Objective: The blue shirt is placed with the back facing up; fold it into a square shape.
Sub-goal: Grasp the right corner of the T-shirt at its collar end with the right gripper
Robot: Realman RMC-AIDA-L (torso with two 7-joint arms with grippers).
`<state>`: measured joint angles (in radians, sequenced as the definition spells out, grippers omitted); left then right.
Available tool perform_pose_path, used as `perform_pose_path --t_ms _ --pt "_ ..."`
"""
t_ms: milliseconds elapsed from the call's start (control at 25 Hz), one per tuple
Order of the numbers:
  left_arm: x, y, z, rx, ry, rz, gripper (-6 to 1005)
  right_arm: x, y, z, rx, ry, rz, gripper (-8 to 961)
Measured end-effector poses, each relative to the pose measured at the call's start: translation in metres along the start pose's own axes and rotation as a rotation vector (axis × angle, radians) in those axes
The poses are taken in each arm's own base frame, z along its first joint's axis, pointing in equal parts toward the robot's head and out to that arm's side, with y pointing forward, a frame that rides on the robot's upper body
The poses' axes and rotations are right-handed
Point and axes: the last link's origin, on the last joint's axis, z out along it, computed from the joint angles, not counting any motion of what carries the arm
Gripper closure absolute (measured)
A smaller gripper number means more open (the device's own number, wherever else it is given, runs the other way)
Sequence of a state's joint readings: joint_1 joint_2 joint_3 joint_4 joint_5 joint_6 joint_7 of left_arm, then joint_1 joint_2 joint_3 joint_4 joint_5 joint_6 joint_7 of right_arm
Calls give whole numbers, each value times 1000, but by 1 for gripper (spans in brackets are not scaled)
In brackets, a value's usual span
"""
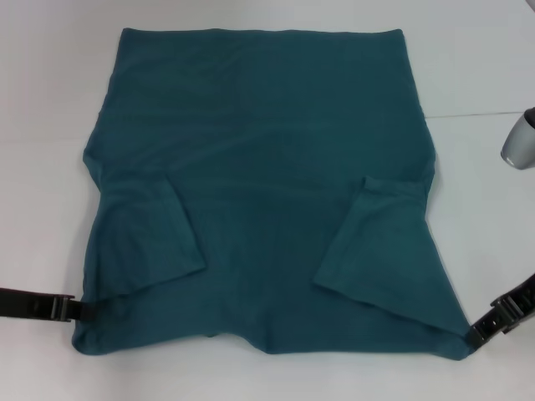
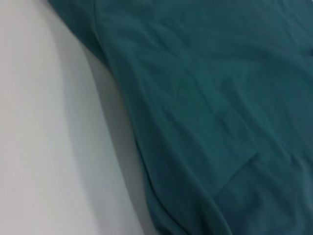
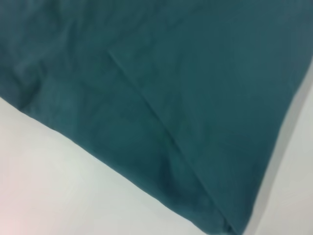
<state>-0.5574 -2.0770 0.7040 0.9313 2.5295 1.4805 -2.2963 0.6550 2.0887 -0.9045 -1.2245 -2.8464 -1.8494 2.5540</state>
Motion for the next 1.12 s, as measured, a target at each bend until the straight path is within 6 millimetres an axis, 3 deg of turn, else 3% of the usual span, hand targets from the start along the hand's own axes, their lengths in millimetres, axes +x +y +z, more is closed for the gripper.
perform_pose_path --t_ms 1120 --pt "0 -2 2 11 -1 4 972 -15 14 37 83 50 22 326"
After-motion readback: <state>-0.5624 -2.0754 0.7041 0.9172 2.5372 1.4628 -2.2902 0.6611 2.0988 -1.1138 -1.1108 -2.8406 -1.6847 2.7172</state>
